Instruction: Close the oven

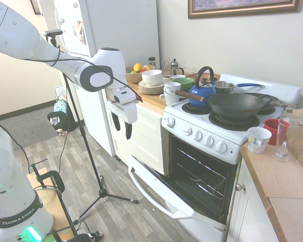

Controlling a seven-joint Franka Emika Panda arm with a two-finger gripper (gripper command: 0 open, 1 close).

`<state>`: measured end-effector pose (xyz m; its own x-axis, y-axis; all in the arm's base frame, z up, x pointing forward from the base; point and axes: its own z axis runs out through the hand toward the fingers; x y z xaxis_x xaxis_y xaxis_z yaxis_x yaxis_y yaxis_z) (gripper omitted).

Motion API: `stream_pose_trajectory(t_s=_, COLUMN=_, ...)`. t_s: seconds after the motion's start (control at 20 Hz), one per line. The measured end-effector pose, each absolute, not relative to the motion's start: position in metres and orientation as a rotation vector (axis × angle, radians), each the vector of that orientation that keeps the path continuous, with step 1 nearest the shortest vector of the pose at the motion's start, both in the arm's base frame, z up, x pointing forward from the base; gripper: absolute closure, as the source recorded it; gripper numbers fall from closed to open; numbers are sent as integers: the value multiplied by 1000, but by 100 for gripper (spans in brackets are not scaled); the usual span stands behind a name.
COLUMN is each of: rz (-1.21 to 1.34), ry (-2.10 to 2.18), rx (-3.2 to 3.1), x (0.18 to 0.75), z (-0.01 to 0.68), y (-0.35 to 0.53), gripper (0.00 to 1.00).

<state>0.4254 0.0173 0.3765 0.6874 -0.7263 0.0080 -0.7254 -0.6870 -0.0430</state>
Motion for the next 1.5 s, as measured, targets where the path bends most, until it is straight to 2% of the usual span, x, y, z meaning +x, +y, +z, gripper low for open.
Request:
stream_pose_trajectory(t_s=0.2, rz=-34, ry=1214, rx=-2862, x=429, z=375, y=21, gripper=0)
stream_pose_trajectory(t_s=0.4, rz=-15, ry=1223, rx=-2914, x=458, z=364, y=33, gripper=0)
stream_pose_trajectory(t_s=0.7, rz=207, ry=1306, rx=-2944, x=502, z=279, y=25, gripper=0)
stream_pose_trajectory(t_s=1.1, rz=302, ry=1428, rx=-2918, x=500, z=187, y=-24, gripper=0)
stream_pose_trajectory(t_s=1.5, rz=360, ry=1323, rx=-2954, x=482, z=110, y=-41, gripper=0)
